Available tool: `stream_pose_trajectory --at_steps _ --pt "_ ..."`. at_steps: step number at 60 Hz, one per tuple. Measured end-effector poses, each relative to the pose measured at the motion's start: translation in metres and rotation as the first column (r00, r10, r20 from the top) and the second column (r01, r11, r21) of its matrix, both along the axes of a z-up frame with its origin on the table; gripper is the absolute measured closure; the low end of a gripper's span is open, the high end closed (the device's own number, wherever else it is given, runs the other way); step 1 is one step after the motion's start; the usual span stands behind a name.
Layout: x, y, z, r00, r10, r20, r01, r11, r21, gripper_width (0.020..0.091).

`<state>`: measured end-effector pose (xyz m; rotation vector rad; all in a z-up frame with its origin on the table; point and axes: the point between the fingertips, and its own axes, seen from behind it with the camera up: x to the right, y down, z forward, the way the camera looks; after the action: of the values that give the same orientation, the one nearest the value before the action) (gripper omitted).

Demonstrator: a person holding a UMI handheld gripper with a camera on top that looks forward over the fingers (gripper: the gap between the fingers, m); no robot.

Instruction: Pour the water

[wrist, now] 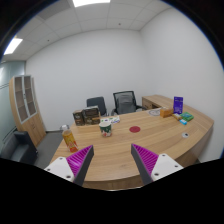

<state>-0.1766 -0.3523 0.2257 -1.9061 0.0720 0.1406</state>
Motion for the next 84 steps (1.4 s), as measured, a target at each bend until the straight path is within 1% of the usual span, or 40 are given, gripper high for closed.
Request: stream_pose_trajectory --at_steps 5,6,7,8,9,13,20,27,41,47,56,58,60,61,62,64,66,70,71,73,76,82,84 --pt "-0.013 0.002 -0.004 0.999 -0.026 -0.034 0.025 1.000 -0.014 0.0271" --pt "-0.025 0.003 -0.002 0.999 -0.032 -0.039 0.032 0.999 -0.012 0.0268" --pt "-0.003 0.001 0.001 0.999 -0.038 -0.039 0.037 0.999 -0.010 0.0269" --pt "-0.025 0.010 -0.001 0.998 -0.039 -0.044 0.039 0.999 -0.006 0.0270" --pt "-0.048 0.004 0.005 0.998 -0.052 -0.041 0.051 0.999 -0.004 0.0270" --pt "-0.080 0.007 0.007 0.998 -0.057 -0.031 0.057 0.998 0.006 0.0271" --pt "-0.133 0.021 -0.003 1.000 -0.015 -0.006 0.015 1.000 0.012 0.0273" --pt "-0.179 0.050 -0.035 0.998 0.040 0.038 -0.040 0.999 0.003 0.0270" --pt "-0.258 0.160 -0.110 0.990 0.135 0.047 -0.137 0.990 0.028 0.0274" --pt "-0.290 0.207 -0.134 0.983 0.175 0.062 -0.179 0.983 0.052 0.0274" --pt "-0.314 0.260 -0.147 0.981 0.168 0.095 -0.176 0.981 0.087 0.0277" --pt "-0.318 0.270 -0.150 0.981 0.164 0.100 -0.173 0.981 0.087 0.0286" --pt "-0.319 0.276 -0.153 0.982 0.159 0.106 -0.168 0.982 0.088 0.0332" --pt "-0.318 0.279 -0.153 0.982 0.151 0.115 -0.162 0.983 0.091 0.0393" --pt "-0.316 0.281 -0.155 0.981 0.144 0.127 -0.156 0.984 0.089 0.0493" --pt "-0.317 0.284 -0.153 0.981 0.140 0.134 -0.154 0.983 0.102 0.0498" --pt "-0.317 0.285 -0.153 0.981 0.136 0.136 -0.151 0.983 0.106 0.0537" --pt "-0.314 0.289 -0.157 0.981 0.149 0.122 -0.162 0.982 0.101 0.0571" --pt "-0.314 0.289 -0.157 0.982 0.151 0.113 -0.161 0.982 0.093 0.0605" --pt "-0.316 0.289 -0.158 0.981 0.161 0.108 -0.169 0.983 0.072 0.0635" --pt "-0.318 0.290 -0.156 0.975 0.185 0.120 -0.193 0.980 0.058 0.0661" --pt "-0.321 0.299 -0.155 0.976 0.205 0.067 -0.206 0.979 0.007 0.0662" --pt "-0.322 0.305 -0.147 0.976 0.217 0.028 -0.217 0.976 0.006 0.0661"
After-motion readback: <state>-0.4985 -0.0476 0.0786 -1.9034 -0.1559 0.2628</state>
